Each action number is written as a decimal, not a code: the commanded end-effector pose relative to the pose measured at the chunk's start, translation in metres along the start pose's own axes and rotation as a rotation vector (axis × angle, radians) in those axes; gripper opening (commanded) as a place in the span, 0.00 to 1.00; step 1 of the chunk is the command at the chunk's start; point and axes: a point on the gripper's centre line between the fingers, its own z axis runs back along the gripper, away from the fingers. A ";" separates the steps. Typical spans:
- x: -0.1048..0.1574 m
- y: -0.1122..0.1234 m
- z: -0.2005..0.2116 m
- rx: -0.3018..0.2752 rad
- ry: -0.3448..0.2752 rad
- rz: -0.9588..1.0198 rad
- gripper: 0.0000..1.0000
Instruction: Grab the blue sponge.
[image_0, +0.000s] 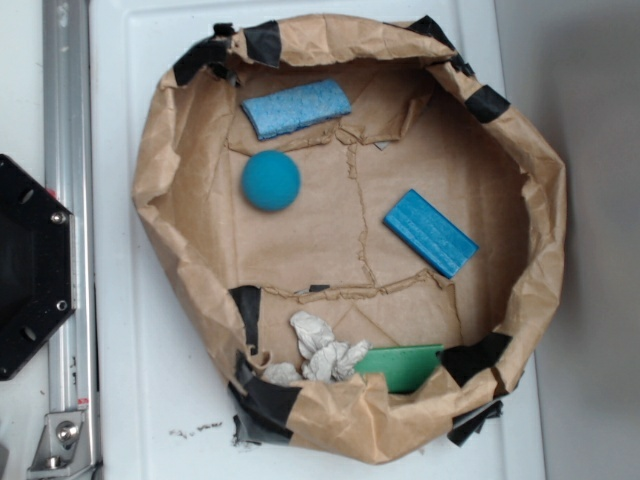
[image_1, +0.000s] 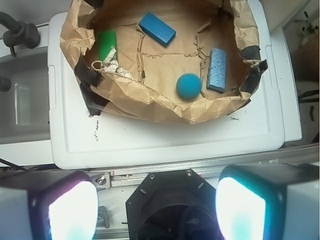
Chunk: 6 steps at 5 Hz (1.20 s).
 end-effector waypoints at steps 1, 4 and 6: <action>0.000 0.000 0.000 0.000 0.000 0.000 1.00; 0.101 0.047 -0.108 0.126 -0.164 0.391 1.00; 0.113 0.052 -0.155 0.222 -0.094 0.412 1.00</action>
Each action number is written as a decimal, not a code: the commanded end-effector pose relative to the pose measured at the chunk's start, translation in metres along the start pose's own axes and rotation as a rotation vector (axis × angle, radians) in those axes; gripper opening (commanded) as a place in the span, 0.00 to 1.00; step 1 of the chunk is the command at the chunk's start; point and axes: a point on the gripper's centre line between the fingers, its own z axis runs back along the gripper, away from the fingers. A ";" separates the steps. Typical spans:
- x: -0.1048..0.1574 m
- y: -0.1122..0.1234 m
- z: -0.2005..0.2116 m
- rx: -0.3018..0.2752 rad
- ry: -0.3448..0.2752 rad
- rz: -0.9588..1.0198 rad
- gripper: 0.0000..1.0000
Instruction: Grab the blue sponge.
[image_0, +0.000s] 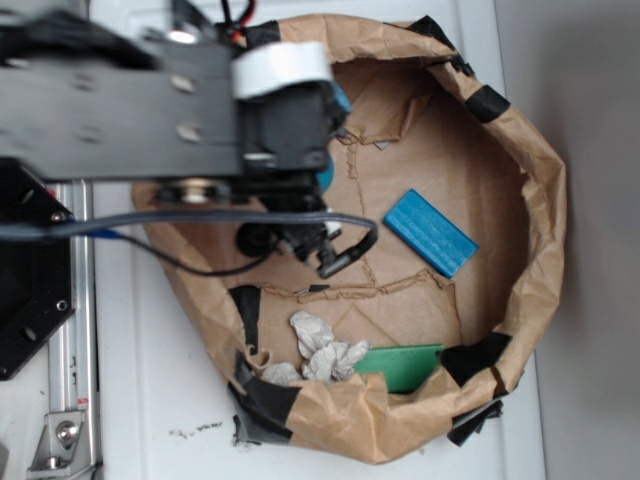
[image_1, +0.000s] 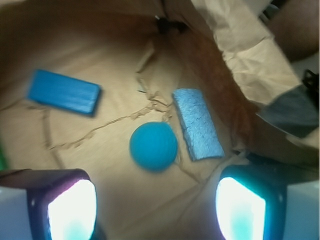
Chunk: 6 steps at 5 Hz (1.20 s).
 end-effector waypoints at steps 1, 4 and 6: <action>0.007 0.022 -0.025 0.048 -0.038 -0.018 1.00; 0.024 0.049 -0.047 -0.017 -0.024 -0.031 1.00; 0.039 0.046 -0.035 -0.152 -0.039 0.014 1.00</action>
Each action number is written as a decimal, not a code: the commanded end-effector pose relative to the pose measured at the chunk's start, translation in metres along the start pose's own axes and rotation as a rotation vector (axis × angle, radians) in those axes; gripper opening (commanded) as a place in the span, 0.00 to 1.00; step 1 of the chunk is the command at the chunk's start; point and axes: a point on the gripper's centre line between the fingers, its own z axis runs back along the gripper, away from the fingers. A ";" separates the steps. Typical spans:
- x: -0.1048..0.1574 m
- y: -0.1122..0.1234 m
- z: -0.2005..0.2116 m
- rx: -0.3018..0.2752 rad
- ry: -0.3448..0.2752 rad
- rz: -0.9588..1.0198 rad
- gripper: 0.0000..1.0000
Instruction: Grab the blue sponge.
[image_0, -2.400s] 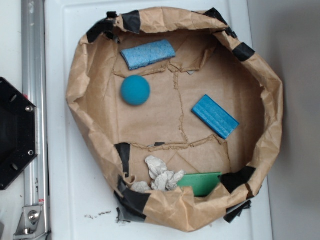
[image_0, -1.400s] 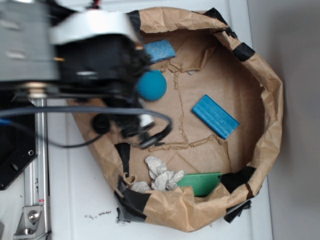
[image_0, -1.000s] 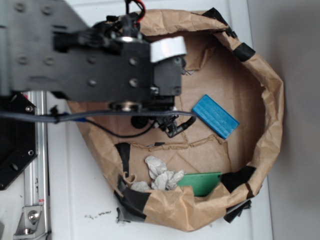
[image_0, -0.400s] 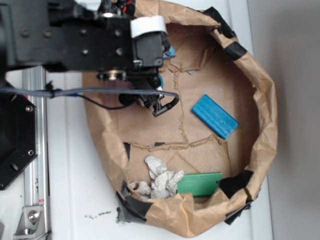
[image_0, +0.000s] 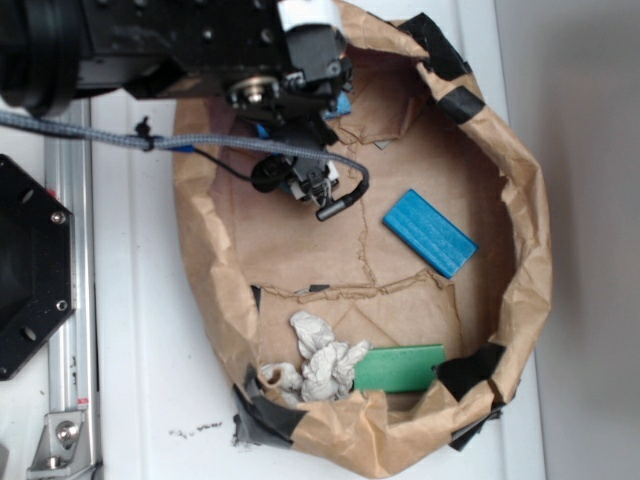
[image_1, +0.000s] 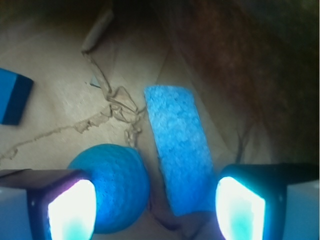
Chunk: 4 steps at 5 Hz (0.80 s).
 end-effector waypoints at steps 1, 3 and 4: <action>0.026 0.002 0.018 -0.131 -0.055 0.068 1.00; 0.029 -0.003 -0.008 -0.057 -0.073 0.019 1.00; 0.034 -0.005 -0.015 -0.047 -0.065 0.014 1.00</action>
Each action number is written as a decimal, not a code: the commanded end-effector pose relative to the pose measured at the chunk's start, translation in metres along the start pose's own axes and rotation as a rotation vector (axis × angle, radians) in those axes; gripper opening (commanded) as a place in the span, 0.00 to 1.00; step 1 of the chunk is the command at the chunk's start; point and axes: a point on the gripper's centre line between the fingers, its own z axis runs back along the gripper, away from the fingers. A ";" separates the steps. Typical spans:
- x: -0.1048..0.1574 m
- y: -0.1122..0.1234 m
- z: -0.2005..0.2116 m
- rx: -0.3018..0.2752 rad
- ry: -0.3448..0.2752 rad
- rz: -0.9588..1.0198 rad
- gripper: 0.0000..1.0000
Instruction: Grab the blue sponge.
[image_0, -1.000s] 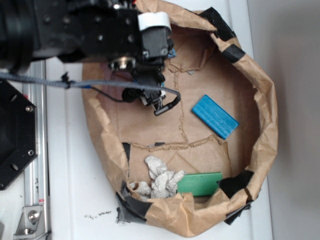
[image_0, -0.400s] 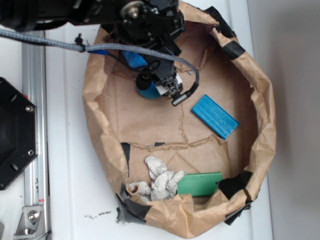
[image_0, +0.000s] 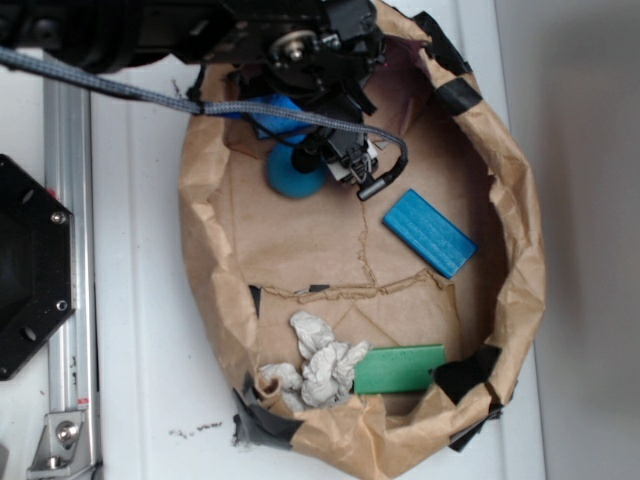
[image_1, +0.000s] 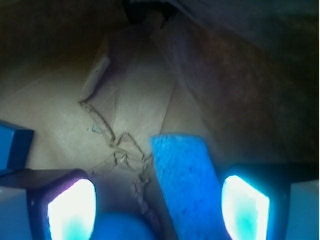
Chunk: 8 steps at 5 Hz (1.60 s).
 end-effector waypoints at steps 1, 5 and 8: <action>0.004 0.002 -0.010 0.006 -0.015 -0.062 1.00; -0.017 0.022 -0.021 -0.016 0.041 -0.256 1.00; -0.018 0.013 -0.024 0.016 0.058 -0.312 0.00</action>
